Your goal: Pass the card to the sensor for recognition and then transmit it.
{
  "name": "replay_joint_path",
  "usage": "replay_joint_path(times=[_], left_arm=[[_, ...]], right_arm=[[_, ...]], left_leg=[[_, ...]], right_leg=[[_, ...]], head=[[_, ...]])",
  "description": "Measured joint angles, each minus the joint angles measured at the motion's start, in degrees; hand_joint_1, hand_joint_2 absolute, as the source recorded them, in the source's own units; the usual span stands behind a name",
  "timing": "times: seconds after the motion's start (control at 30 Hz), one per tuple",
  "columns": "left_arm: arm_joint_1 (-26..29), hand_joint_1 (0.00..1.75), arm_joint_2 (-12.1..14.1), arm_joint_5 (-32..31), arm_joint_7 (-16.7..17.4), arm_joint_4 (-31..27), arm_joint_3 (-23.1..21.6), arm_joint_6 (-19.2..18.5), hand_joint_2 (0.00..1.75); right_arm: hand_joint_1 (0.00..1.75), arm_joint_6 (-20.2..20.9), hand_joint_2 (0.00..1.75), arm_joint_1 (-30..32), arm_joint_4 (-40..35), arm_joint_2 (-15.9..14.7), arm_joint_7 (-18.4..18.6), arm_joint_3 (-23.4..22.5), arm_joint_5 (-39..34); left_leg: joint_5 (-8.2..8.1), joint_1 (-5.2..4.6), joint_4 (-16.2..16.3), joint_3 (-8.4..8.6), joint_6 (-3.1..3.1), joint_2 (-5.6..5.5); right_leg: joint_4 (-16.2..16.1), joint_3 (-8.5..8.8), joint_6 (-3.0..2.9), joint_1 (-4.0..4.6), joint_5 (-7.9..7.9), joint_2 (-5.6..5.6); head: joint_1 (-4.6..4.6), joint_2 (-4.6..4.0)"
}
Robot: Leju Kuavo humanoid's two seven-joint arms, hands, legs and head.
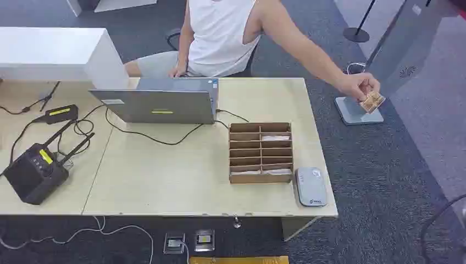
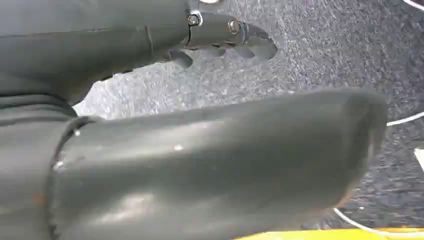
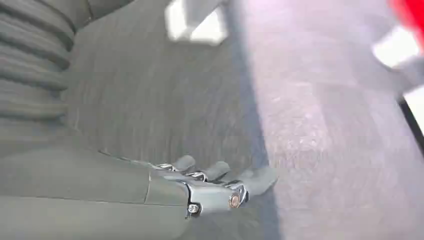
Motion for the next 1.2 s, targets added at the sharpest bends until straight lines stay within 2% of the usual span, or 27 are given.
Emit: replay_joint_path(times=[0.07,0.1,0.2,0.37,0.43,0.6,0.7,0.87,1.0,1.2], left_arm=[[0.2,0.0,-0.1,0.1,-0.1,0.0,-0.1,0.0,0.0],[0.2,0.0,-0.1,0.2,-0.1,0.0,-0.2,0.0,0.0],[0.0,0.0,0.0,0.4,-0.1,0.0,-0.6,0.5,0.0],[0.3,0.0,-0.5,0.4,-0.2,0.0,-1.2,-0.1,0.0],[0.4,0.0,-0.6,0.4,-0.5,0.0,-1.4,-0.1,0.0],[0.4,0.0,-0.2,-0.3,-0.7,0.0,-2.3,-1.0,0.0],[0.2,0.0,0.4,-1.2,-0.7,0.0,-2.7,-2.1,0.0],[-0.4,0.0,1.7,-2.6,-0.7,0.0,-4.1,-3.5,0.0],[-0.8,0.0,2.4,-3.1,-0.7,0.0,-5.1,-4.2,0.0],[-0.8,0.0,2.9,-3.1,-0.6,0.0,-5.8,-4.2,0.0]], right_arm=[[0.0,-3.4,1.75,-0.9,-4.6,-0.7,-0.8,8.4,-11.1],[0.0,-3.7,1.75,-1.8,-6.4,-0.9,-2.0,11.9,-12.6],[0.0,-4.0,1.75,-4.9,-12.0,-0.9,-6.6,21.9,-13.5],[0.0,-3.5,1.75,-6.4,-20.6,1.0,-8.7,39.8,-10.9],[0.0,-1.5,1.75,-6.3,-23.4,1.7,-7.4,46.5,-7.5],[0.0,7.1,1.75,-4.6,-33.2,4.3,1.1,62.4,8.3],[0.0,11.9,1.75,-1.9,-40.1,6.0,5.0,68.7,19.6],[0.0,18.2,1.75,1.9,-50.5,7.8,6.9,76.9,36.2],[0.0,20.9,1.75,3.5,-55.3,8.6,7.5,80.9,39.2],[0.0,21.3,1.75,4.7,-58.3,8.9,7.8,84.0,40.4]], left_leg=[[0.02,-0.06,0.0,-0.16,0.02,-0.11],[0.02,-0.12,0.0,-0.23,0.02,-0.09],[0.02,-0.09,0.0,-0.21,0.02,0.05],[0.04,-0.06,0.0,-0.15,0.01,0.05],[0.1,-0.06,0.0,-0.2,0.06,-0.01],[0.16,0.04,0.0,-0.19,-0.02,-0.13],[0.18,0.1,0.0,-0.21,-0.04,-0.23],[0.18,0.13,0.0,-0.23,-0.05,-0.24],[0.17,0.13,0.0,-0.23,-0.05,-0.23],[0.17,0.12,0.0,-0.23,-0.05,-0.22]], right_leg=[[0.0,-0.1,0.0,-0.06,0.0,-0.08],[0.0,-0.16,0.01,-0.12,0.0,-0.06],[0.1,-0.14,0.0,-0.09,0.01,0.04],[0.1,-0.13,0.0,-0.04,0.01,0.06],[0.1,-0.11,0.0,-0.04,0.01,0.0],[0.1,-0.11,0.0,0.06,0.01,-0.08],[0.1,-0.12,-0.01,0.1,0.0,-0.17],[0.1,-0.14,-0.05,0.14,-0.03,-0.17],[0.1,-0.14,-0.05,0.13,-0.03,-0.16],[0.1,-0.14,-0.05,0.12,-0.03,-0.14]], head=[[-0.07,0.0],[-0.09,0.0],[-0.04,0.0],[-0.09,0.0],[-0.04,0.0],[-0.04,0.0],[-0.04,0.0],[-0.07,0.0],[-0.04,0.0],[-0.04,0.0]])
